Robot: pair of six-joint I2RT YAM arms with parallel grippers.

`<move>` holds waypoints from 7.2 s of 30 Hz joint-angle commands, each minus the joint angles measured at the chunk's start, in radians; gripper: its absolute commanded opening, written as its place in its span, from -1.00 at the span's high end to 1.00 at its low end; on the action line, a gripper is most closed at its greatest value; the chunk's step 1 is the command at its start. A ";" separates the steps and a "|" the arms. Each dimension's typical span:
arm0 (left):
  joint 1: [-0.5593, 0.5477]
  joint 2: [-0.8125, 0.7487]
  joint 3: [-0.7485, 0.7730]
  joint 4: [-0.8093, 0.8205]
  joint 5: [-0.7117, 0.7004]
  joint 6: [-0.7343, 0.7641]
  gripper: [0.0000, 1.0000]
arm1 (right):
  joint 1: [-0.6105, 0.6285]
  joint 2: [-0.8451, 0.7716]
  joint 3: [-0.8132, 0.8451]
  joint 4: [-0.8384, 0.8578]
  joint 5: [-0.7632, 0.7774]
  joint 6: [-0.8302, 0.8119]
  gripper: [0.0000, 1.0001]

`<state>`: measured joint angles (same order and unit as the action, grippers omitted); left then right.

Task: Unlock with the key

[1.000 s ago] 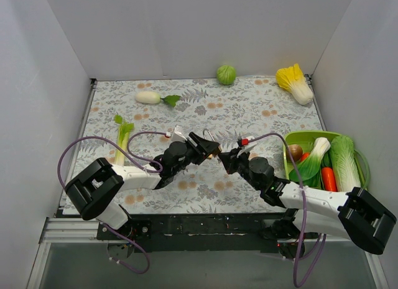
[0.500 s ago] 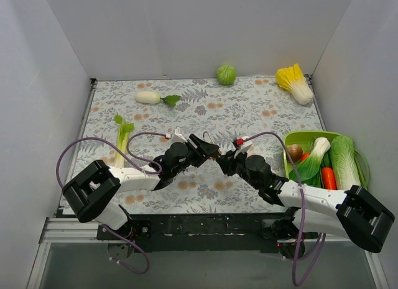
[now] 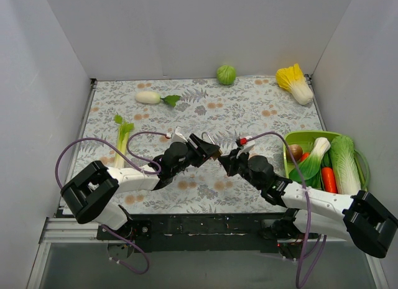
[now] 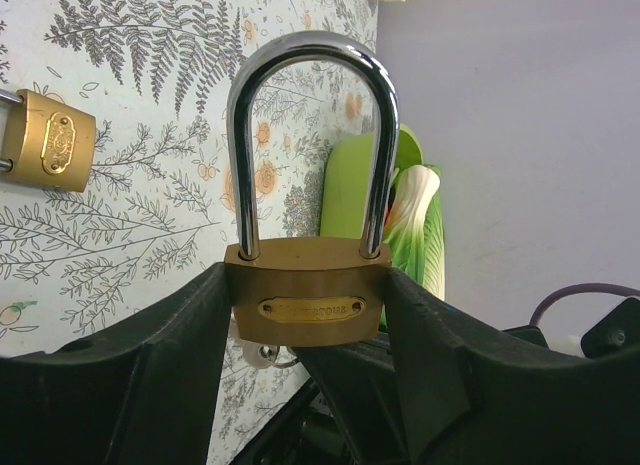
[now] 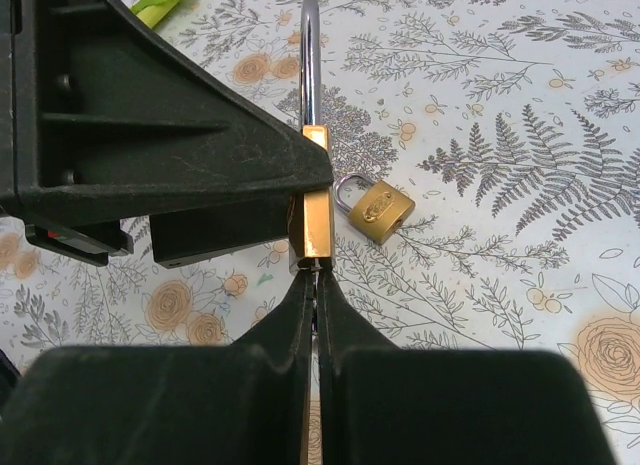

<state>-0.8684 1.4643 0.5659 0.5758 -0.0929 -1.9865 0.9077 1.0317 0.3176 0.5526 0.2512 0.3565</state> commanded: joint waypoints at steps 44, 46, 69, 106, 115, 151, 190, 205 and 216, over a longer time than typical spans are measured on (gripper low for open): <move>-0.018 -0.022 0.072 0.415 0.374 0.101 1.00 | -0.297 -0.071 -0.101 0.291 -0.391 0.433 0.97; -0.020 -0.022 0.072 0.424 0.384 0.115 1.00 | -0.302 -0.070 -0.101 0.290 -0.395 0.446 0.97; -0.050 -0.009 0.089 0.536 0.499 0.195 1.00 | -0.378 -0.030 -0.164 0.440 -0.486 0.634 0.97; -0.060 -0.061 0.319 -0.249 0.165 0.184 1.00 | -0.247 -0.068 0.121 -0.194 -0.305 -0.050 0.12; -0.060 -0.082 0.327 -0.318 0.105 0.206 1.00 | -0.247 -0.128 0.123 -0.244 -0.259 -0.060 -0.06; -0.060 -0.127 0.348 -0.452 -0.045 0.265 1.00 | -0.247 -0.177 0.080 -0.249 -0.448 0.056 0.06; -0.060 -0.130 0.350 -0.455 -0.039 0.268 1.00 | -0.247 -0.153 0.026 -0.192 -0.454 0.084 0.93; -0.089 -0.114 0.325 -0.403 0.012 0.281 1.00 | -0.247 -0.203 -0.032 -0.062 -0.322 0.114 0.97; -0.132 -0.105 0.304 -0.373 0.031 0.288 1.00 | -0.282 -0.211 -0.035 -0.020 -0.322 0.134 0.97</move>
<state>-0.9508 1.4082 0.8539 0.1047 -0.1516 -1.6897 0.6598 0.8364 0.2840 0.4381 -0.1448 0.4805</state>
